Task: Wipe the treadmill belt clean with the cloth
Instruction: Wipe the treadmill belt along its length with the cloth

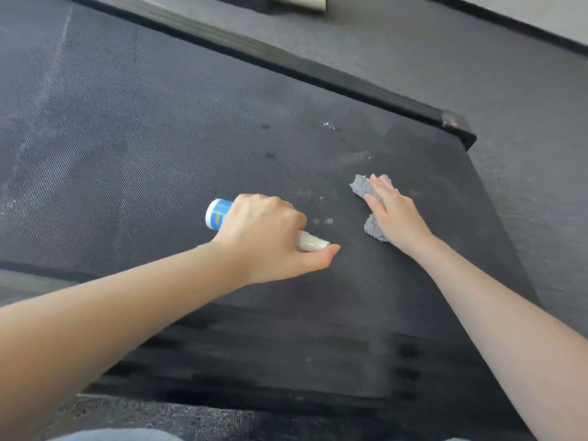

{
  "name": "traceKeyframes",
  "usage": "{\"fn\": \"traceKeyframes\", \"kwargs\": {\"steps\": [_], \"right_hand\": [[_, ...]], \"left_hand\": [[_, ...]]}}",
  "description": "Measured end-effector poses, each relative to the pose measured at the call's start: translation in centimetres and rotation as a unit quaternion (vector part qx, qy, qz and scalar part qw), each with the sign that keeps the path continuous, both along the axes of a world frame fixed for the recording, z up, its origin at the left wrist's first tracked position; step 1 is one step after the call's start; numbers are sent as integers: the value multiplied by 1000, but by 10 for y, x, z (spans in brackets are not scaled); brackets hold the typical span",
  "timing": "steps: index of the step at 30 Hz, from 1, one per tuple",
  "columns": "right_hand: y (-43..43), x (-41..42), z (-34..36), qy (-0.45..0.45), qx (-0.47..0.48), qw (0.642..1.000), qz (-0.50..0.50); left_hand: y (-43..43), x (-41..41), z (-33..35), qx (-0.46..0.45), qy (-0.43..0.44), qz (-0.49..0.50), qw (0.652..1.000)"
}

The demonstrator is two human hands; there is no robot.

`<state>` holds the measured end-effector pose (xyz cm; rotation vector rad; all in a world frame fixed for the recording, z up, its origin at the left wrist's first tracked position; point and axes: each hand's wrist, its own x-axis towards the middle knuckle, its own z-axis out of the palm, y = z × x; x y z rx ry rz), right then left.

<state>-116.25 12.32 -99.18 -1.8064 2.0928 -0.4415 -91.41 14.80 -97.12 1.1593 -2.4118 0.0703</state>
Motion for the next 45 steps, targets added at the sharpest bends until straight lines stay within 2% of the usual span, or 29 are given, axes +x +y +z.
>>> {"fn": "traceKeyframes", "kwargs": {"steps": [6,11,13,18,25,33,41,45], "right_hand": [[2,-7,-2,-18,-30,998,43],[-4,-15,-11,-16,-41,997,58],[-7,-18,-14,-10,-48,997,68],[-8,-20,-18,6,-71,994,88],[-9,-21,-17,10,-67,994,86],[-12,-22,-18,-9,-71,994,88],[-29,-24,-18,-1,-56,990,128],[-36,-25,-16,-6,-64,989,136]], "left_hand": [[-8,-7,-11,-38,41,2,998],[-29,-16,-5,9,-24,110,994],[-43,-19,-6,15,-21,136,990],[-67,-20,-15,-53,46,95,993],[-99,-43,0,33,5,156,987],[-155,-74,5,-11,48,161,986],[-219,-102,8,35,31,196,980],[-245,-123,10,15,54,207,977]]}}
